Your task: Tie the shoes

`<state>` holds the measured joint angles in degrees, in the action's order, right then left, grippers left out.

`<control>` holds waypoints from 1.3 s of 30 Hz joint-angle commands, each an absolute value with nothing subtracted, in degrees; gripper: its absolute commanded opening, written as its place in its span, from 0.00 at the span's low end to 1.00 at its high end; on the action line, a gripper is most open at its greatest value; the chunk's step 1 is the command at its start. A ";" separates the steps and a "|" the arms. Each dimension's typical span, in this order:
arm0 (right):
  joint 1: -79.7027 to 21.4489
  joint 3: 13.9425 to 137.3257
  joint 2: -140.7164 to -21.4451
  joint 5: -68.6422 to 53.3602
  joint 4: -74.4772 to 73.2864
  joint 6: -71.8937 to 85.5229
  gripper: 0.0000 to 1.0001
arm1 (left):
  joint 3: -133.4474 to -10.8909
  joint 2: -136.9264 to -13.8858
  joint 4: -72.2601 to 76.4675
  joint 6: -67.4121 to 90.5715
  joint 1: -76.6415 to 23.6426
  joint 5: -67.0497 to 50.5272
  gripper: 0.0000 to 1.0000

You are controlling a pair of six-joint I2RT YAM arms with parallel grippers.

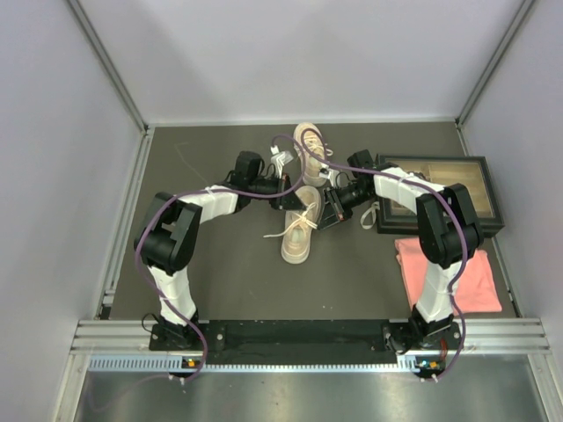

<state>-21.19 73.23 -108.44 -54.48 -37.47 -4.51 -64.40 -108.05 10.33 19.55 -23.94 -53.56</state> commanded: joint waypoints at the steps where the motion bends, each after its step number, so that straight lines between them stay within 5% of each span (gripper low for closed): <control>1: -20.92 74.80 -108.28 -55.81 -36.83 -5.71 0.00 | -65.48 -106.00 15.82 20.04 -23.20 -54.14 0.00; 12: -20.92 74.53 -108.19 -55.81 -36.83 -5.80 0.00 | -66.97 -106.08 12.33 17.59 -22.85 -54.66 0.00; 16: -20.83 74.79 -108.28 -55.90 -37.00 -5.98 0.00 | -66.97 -105.91 6.87 13.45 -22.85 -55.90 0.20; 19: -20.83 74.97 -108.46 -55.99 -37.00 -5.98 0.00 | -67.15 -106.35 4.84 12.22 -22.94 -56.16 0.24; 39: -20.83 75.59 -109.07 -55.90 -37.35 -5.89 0.00 | -69.34 -109.60 6.94 13.62 -23.99 -57.13 0.24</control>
<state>-21.08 73.23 -108.44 -54.50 -37.52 -4.54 -67.33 -108.92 5.15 13.63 -23.73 -55.42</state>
